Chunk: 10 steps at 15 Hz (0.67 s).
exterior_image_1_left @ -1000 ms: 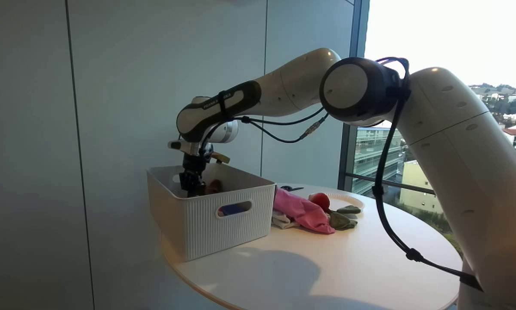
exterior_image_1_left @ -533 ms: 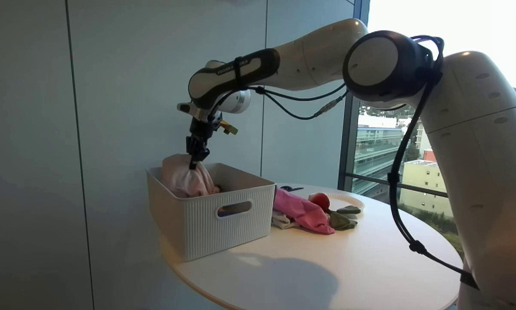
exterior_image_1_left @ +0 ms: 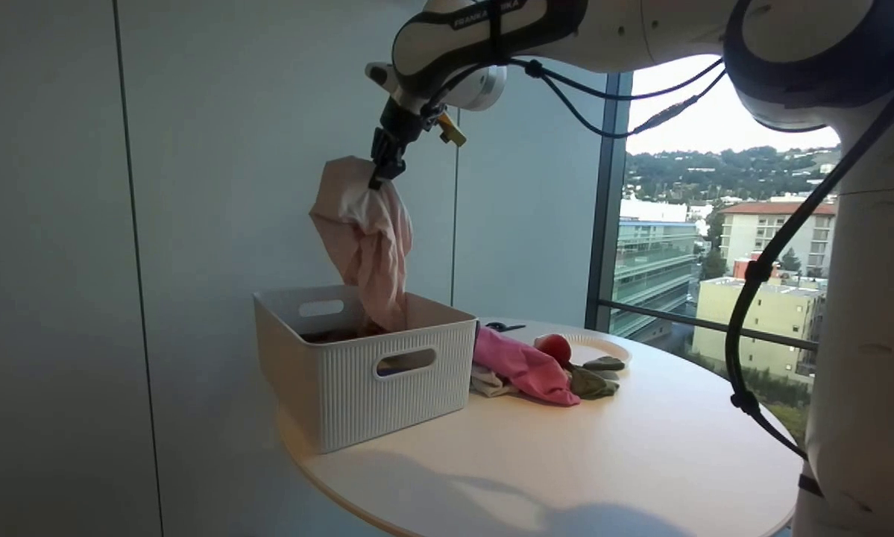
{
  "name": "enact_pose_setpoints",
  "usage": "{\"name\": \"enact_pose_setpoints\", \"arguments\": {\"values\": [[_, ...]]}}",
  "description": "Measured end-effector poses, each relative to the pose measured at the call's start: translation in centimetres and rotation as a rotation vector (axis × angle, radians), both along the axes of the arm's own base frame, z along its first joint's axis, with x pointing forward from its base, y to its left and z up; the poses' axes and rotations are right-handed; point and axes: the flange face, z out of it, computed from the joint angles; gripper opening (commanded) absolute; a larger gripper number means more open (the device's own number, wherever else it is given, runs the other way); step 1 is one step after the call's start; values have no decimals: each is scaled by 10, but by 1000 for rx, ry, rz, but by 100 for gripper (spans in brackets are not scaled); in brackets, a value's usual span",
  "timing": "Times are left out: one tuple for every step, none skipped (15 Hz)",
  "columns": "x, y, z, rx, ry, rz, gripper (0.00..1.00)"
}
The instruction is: Remove all the objects in the basket
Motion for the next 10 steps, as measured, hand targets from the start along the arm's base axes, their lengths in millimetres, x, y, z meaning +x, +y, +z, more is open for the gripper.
{"name": "enact_pose_setpoints", "arguments": {"values": [[-16,-11,17,-9,-37,-38,9],[-32,-21,33,-19,-68,-79,9],[-50,-31,47,-29,-95,-122,9],[-68,-41,60,-38,-123,-168,9],[-87,-50,72,-44,-149,-218,9],[-107,-60,82,-48,-174,-270,9],[-126,-70,89,-55,-196,-322,9],[-146,-79,94,-63,-214,-376,9],[-165,-89,95,-73,-227,-431,9],[-184,-99,93,-85,-234,-491,9]]}}
